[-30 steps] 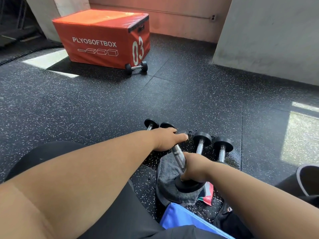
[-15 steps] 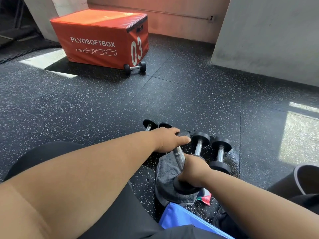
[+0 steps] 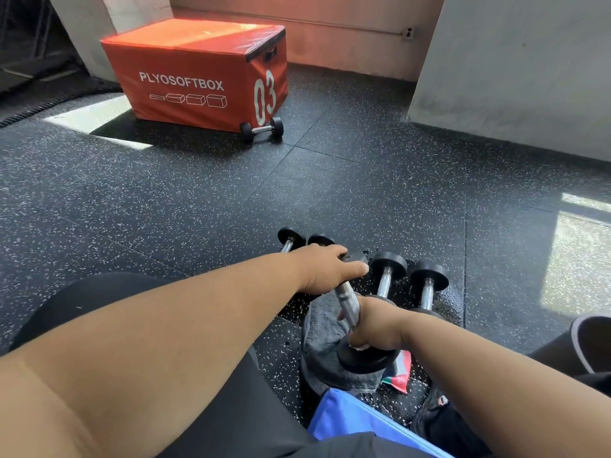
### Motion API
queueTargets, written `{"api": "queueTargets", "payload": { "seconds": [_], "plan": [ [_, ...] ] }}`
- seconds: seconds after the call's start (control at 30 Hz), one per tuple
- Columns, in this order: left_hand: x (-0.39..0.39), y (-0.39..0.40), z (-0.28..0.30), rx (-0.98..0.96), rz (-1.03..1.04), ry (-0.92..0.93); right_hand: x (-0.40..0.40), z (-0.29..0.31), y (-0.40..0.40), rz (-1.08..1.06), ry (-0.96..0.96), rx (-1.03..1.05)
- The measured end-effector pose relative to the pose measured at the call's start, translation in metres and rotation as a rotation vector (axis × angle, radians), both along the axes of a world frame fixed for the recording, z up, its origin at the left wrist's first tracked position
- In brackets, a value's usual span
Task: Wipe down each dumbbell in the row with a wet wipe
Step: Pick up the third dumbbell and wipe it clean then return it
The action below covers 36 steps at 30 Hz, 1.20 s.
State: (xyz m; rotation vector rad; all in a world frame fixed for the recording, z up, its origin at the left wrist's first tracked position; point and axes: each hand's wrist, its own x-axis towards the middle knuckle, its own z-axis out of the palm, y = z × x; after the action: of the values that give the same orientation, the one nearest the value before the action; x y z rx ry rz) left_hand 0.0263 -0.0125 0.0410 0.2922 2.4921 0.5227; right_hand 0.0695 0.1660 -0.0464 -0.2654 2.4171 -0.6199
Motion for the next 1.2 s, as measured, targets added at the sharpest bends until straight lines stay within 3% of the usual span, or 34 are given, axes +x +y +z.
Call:
{"api": "queueTargets", "payload": {
  "seconds": [0.17, 0.6, 0.7, 0.93, 1.2],
  "plan": [
    [-0.003, -0.004, -0.002, 0.009, 0.0, -0.019, 0.006, -0.006, -0.007, -0.035, 0.088, 0.027],
    [-0.004, -0.004, -0.003, 0.003, -0.004, -0.009, -0.011, 0.022, 0.016, 0.129, -0.052, 0.109],
    [-0.004, -0.008, -0.004, 0.012, 0.013, -0.015, -0.018, 0.027, 0.029, 0.143, 0.008, 0.201],
    [-0.005, -0.011, -0.002, 0.163, -0.058, -0.024, -0.013, 0.016, 0.041, -0.237, 0.093, -0.129],
    [-0.003, 0.001, -0.003, 0.201, -0.163, -0.031, 0.008, 0.01, 0.018, -0.368, -0.1, -0.431]
  ]
}}
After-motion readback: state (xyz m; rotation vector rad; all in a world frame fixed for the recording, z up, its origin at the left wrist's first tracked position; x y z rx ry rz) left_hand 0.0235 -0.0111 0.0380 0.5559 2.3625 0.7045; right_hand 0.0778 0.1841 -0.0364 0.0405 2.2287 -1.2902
